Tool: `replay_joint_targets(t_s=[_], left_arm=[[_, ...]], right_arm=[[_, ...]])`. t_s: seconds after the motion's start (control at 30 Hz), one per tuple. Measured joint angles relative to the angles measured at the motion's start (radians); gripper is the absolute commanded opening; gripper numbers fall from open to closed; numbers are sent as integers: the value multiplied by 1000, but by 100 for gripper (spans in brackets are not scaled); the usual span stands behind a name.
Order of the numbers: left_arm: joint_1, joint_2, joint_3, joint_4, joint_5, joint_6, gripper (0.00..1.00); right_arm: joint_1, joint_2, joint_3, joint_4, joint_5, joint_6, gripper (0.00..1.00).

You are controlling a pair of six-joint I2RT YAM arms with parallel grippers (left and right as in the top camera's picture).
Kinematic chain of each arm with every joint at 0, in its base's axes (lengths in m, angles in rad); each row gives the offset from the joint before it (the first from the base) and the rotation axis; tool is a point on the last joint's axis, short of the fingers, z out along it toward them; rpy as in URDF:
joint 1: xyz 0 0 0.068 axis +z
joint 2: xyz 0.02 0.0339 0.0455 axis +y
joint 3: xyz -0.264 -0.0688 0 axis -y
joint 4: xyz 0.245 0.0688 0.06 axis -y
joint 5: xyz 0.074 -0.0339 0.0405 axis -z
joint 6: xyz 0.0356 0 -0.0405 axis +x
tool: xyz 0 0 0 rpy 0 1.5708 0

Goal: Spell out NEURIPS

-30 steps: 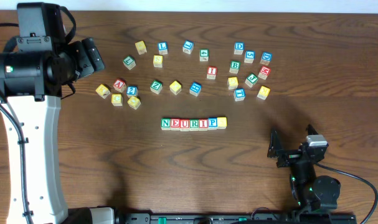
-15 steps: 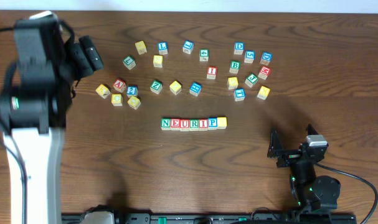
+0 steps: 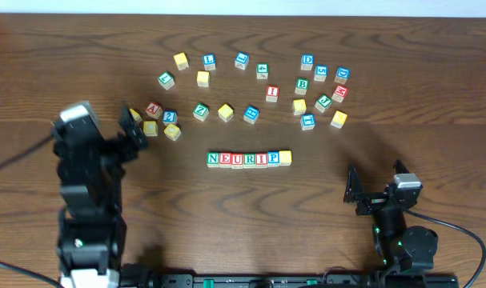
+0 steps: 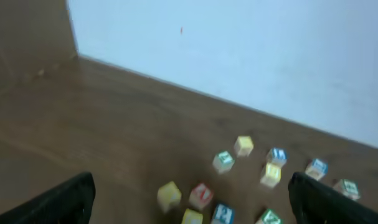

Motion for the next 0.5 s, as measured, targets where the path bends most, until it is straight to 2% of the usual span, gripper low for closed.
replay_joint_targets(t_s=[0.13,0.5], left_arm=[[0,-125,-174,93,35,83,98],[10,-447,-478,105,55,177,98]], right_arm=[[0,0,0,0,0,0,99],[0,0,0,0,0,0,99]])
